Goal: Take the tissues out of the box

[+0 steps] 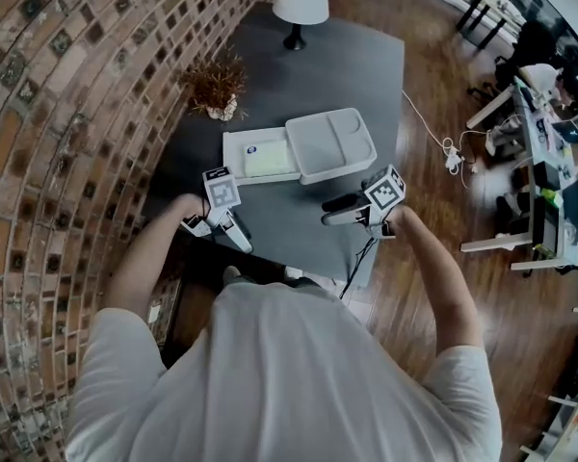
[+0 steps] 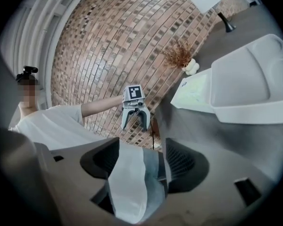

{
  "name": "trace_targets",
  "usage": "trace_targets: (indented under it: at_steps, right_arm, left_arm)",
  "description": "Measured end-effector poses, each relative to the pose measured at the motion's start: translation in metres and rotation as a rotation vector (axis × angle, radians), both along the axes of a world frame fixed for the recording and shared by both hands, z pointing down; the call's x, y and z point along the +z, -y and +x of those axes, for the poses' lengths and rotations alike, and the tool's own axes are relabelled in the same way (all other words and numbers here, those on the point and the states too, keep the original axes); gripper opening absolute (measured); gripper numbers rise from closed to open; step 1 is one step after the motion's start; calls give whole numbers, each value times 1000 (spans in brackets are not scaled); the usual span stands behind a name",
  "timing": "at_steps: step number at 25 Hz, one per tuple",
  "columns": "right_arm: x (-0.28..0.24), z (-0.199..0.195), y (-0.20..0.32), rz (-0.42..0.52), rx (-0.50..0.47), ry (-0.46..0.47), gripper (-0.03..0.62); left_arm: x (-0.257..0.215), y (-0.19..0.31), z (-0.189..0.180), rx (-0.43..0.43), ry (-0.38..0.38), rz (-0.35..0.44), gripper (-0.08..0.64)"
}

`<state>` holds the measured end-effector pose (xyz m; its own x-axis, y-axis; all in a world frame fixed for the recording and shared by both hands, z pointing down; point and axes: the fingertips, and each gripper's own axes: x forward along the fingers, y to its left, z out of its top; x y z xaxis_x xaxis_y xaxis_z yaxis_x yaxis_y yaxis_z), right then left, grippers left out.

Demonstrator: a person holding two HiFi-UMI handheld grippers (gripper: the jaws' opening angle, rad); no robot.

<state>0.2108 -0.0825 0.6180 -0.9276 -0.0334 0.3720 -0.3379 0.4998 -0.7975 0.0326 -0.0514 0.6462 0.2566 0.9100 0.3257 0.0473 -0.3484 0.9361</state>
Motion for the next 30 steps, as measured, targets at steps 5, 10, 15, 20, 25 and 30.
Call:
trace_targets:
  at_steps: [5, 10, 15, 20, 25, 30]
  right_arm:
    - [0, 9, 18, 46, 105, -6, 321]
    - [-19, 28, 45, 205, 200, -30, 321]
    - [-26, 39, 80, 324, 189, -179, 322]
    - [-27, 33, 112, 380, 109, -276, 322]
    - [-19, 25, 140, 426, 37, -356, 322]
    - [-17, 10, 167, 484, -40, -422, 324]
  left_arm:
    - [-2, 25, -2, -44, -15, 20, 382]
    - [-16, 53, 11, -208, -74, -8, 382]
    - [-13, 80, -3, -322, -113, 73, 382]
    - [-19, 103, -15, -453, -171, 123, 382]
    - [-30, 113, -21, -539, -238, 174, 382]
    - [-44, 132, -24, -655, -326, 285, 382]
